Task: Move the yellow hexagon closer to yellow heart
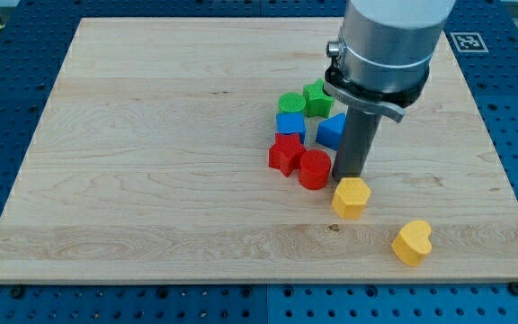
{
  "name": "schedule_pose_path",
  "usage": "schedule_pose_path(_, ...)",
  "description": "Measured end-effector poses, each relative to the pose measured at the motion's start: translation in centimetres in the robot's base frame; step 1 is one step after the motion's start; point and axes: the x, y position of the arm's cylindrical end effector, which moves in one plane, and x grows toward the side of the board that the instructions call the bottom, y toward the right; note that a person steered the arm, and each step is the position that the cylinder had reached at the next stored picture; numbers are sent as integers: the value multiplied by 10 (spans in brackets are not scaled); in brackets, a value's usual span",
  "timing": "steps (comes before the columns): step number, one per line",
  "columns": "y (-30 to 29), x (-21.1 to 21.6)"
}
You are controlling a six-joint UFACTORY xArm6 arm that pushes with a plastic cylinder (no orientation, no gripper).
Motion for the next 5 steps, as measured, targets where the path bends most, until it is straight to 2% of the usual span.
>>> schedule_pose_path(5,0,51)
